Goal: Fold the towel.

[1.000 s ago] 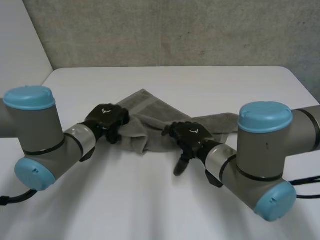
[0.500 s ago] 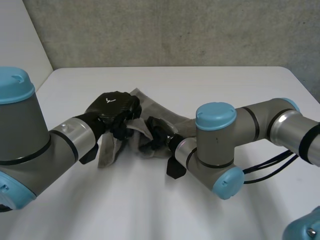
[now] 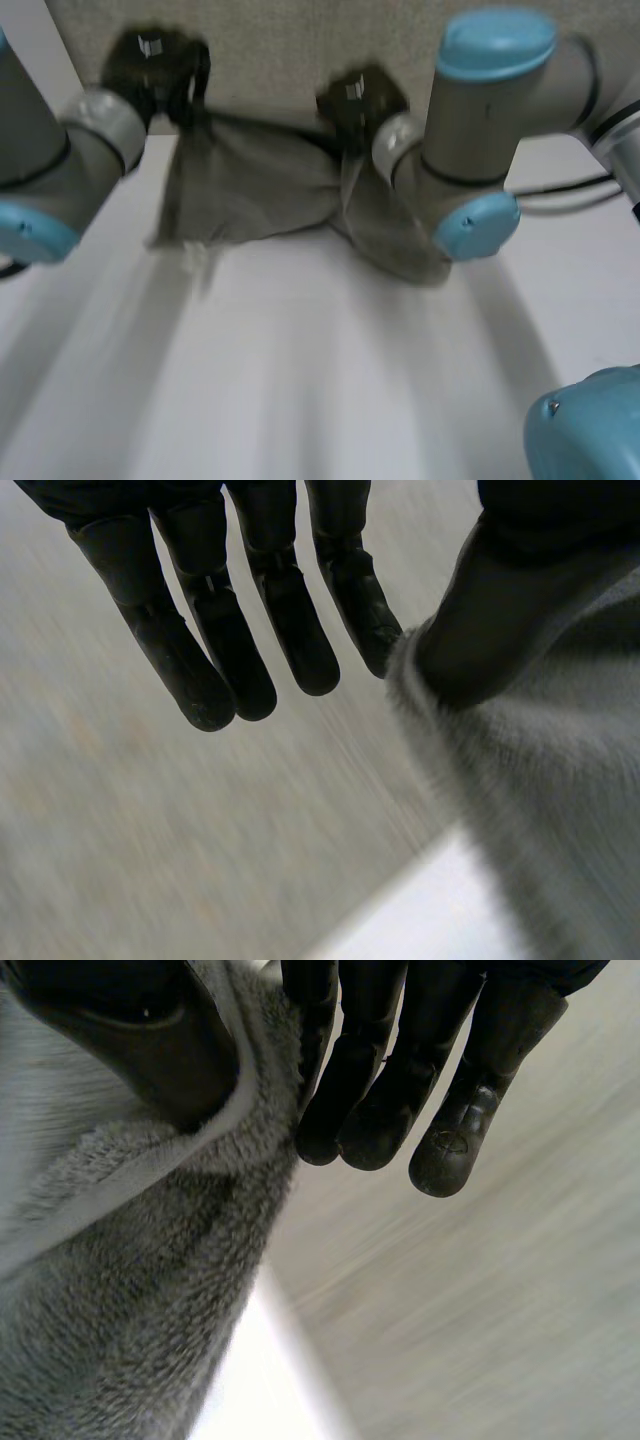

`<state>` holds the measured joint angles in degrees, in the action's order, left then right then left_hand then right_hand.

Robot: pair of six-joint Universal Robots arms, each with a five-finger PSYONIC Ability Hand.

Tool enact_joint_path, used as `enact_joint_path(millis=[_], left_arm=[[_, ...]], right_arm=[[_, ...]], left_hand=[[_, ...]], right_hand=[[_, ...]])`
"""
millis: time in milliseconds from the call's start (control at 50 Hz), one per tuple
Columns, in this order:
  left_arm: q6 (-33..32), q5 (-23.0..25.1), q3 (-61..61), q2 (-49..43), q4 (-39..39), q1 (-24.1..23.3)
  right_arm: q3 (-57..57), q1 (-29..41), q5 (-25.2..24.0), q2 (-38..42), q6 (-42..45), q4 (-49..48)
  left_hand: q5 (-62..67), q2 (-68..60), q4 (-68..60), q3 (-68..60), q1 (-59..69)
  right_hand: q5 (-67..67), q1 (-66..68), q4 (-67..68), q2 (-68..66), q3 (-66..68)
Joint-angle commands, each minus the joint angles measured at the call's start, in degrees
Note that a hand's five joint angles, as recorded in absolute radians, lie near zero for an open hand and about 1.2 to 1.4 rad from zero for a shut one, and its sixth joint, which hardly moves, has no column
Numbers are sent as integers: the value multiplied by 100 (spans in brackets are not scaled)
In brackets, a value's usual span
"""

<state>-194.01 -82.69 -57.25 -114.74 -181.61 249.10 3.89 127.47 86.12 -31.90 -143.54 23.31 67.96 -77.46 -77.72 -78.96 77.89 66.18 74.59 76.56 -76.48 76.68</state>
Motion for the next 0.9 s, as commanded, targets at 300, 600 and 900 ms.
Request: enact_joint_path(millis=[300, 600, 900], left_arm=[[364, -257, -463, 224, -94, -177], [-488, 191, -3107, 136, -736, 481], [-225, 315, -3064, 180, -745, 385]], right_arm=[[384, 613, 81, -607, 493, -529], [2580, 340, 81, -414, -86, 332], [2748, 33, 72, -281, -2785, 684]], left_hand=[[204, -254, -228, -104, 211], [204, -254, -228, -104, 211], [204, -254, -228, -104, 211]], right_hand=[[382, 541, 344, -352, 332], [382, 541, 344, -352, 332], [-4928, -4769, -4966, 4958, -4977]])
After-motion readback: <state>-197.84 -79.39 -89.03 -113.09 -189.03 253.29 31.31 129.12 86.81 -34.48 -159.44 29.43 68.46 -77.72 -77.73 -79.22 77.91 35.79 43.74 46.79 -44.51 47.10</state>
